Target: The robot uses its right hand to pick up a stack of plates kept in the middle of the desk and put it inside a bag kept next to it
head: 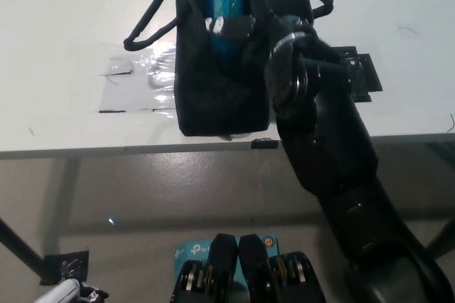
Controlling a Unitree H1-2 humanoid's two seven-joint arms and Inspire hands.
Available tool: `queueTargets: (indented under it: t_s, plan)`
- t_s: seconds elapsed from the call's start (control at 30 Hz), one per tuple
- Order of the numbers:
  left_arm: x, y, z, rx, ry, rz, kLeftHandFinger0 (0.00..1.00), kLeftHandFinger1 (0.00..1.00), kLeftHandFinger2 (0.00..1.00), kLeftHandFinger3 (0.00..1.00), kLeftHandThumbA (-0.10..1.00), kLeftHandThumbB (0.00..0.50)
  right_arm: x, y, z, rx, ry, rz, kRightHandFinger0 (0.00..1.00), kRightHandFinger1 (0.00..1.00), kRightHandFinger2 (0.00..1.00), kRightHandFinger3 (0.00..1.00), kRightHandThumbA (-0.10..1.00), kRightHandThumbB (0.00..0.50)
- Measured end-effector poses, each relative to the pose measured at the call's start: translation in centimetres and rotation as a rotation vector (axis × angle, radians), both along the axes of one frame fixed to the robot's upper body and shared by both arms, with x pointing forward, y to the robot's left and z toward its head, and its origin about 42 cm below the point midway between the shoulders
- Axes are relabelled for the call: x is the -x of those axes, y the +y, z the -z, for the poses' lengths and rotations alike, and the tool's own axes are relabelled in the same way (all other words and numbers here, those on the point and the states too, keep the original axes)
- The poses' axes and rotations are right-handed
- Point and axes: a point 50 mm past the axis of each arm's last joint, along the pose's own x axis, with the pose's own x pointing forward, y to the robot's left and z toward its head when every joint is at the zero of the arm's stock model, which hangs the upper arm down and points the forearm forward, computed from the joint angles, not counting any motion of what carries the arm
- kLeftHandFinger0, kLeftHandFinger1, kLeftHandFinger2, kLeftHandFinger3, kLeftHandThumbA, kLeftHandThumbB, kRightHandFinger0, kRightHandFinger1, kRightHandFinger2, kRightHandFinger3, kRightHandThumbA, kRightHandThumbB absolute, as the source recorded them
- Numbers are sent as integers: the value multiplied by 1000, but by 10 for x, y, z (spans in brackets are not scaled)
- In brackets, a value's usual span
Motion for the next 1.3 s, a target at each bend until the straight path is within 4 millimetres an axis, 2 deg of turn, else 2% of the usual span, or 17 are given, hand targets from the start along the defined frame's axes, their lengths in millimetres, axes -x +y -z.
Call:
queueTargets:
  t_s: [0.23,0.37,0.43,0.57,0.6,0.63,0.67,0.7,0.73,0.77,0.8,0.83,0.87,0.93,1.03,1.17,1.3]
  plan:
    - [3,-1,3,14,7,-13,742,756,819,865,-100,0,13,-2,-28,-47,-64,-7,1000,1000,1000,1000,1000,500]
    - [4,-2,4,15,10,-10,728,743,802,846,-100,0,36,-16,-51,-89,-151,-35,1000,1000,1000,1000,1000,500]
    - [4,-2,4,16,11,-7,739,758,811,853,-100,0,50,-28,-54,-105,-185,-42,1000,1000,1000,1000,1000,431]
    - [6,-2,6,16,18,-8,732,749,798,837,-100,0,73,-60,-40,-122,-211,-25,1000,1000,1000,1000,1000,398]
    - [7,-2,6,16,21,-9,731,749,796,836,-100,0,78,-70,-34,-128,-211,-15,1000,1000,1000,1000,992,325]
    - [7,-2,7,16,23,-9,730,748,794,833,-100,0,86,-80,-29,-138,-217,-8,1000,1000,1000,1000,854,252]
    - [8,-2,7,16,24,-10,729,748,793,832,-100,0,92,-93,-22,-154,-217,8,1000,1000,1000,1000,790,228]
    - [8,-2,7,16,24,-10,728,748,790,829,-100,0,98,-104,-15,-167,-215,22,1000,1000,1000,1000,640,192]
    - [8,-2,7,16,25,-10,727,748,790,829,-100,0,107,-119,-5,-188,-209,43,1000,1000,1000,1000,639,191]
    - [8,-2,7,16,26,-11,747,770,807,852,-100,0,114,-132,4,-207,-197,61,714,952,1000,1000,446,162]
    - [9,-1,8,16,28,-11,750,772,808,855,-100,0,119,-143,16,-219,-176,79,634,875,1000,1000,428,157]
    - [9,-1,8,16,30,-11,752,771,800,845,-100,0,125,-159,30,-236,-142,108,579,799,1000,1000,502,181]
    - [9,-1,8,16,31,-11,758,777,806,875,-100,7,129,-168,42,-248,-113,127,612,797,966,1000,437,199]
    - [9,-2,8,17,30,-11,756,774,803,880,-100,7,140,-190,75,-274,-26,178,672,825,951,1000,441,200]
    - [9,-2,8,17,31,-10,743,770,805,898,-100,0,158,-216,120,-296,97,236,657,784,905,1000,347,202]
    - [10,-2,9,19,32,-10,769,790,824,918,-100,0,178,-237,177,-323,256,271,494,598,728,918,303,243]
    - [10,-2,9,19,33,-10,766,779,819,891,-100,4,194,-249,226,-345,386,288,331,420,546,844,285,253]
